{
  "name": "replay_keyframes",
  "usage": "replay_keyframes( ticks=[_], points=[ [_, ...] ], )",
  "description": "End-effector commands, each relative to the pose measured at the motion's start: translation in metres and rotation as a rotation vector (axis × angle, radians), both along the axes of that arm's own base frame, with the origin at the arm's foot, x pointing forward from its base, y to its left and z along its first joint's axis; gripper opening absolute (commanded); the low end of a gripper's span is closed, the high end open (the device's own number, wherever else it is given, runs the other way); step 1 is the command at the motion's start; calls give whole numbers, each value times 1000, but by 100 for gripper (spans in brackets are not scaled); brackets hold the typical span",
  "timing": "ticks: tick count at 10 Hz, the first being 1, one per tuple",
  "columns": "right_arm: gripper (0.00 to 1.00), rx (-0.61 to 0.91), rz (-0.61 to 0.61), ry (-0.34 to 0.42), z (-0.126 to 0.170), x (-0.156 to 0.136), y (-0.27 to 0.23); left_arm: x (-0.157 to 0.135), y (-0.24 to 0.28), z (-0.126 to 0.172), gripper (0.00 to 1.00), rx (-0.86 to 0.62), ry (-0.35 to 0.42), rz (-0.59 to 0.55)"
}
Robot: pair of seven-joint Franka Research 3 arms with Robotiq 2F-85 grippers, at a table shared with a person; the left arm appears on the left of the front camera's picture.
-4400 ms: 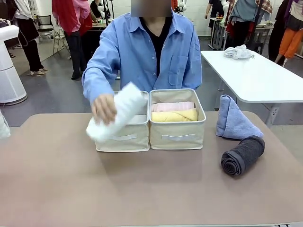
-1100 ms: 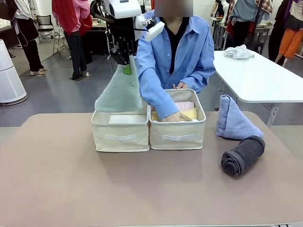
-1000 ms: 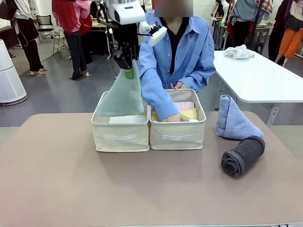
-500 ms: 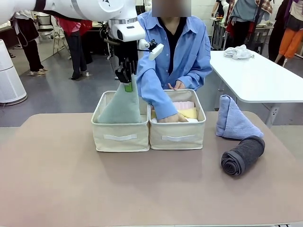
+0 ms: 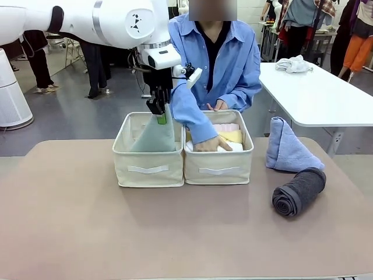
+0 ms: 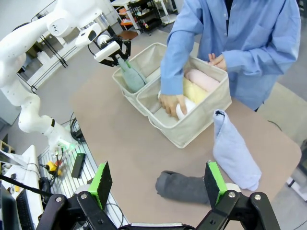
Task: Sort the towels based on their folding style.
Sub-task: Pick up one triangle-folded towel and place it in the left Fabric basket.
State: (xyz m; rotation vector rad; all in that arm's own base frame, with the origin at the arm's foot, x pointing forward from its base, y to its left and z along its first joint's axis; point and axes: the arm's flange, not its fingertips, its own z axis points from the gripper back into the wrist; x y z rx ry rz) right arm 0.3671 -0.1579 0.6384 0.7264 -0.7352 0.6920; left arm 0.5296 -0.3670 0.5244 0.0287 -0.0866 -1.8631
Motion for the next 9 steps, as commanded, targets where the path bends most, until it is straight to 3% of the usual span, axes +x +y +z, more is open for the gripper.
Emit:
replay_keyframes(
  ticks=[1, 7, 8, 9],
  points=[
    [100, 16, 8, -10, -1, -1, 1, 0, -1, -14, 16, 25, -46, 24],
    [100, 16, 8, -10, -1, -1, 1, 10, -5, -34, 16, 32, 25, 9],
    [100, 16, 8, -10, -1, -1, 1, 10, -5, -33, 76, 20, 32, -1],
    [100, 16, 8, -10, -1, -1, 1, 9, -5, -31, 76, 16, 33, 2]
  ],
)
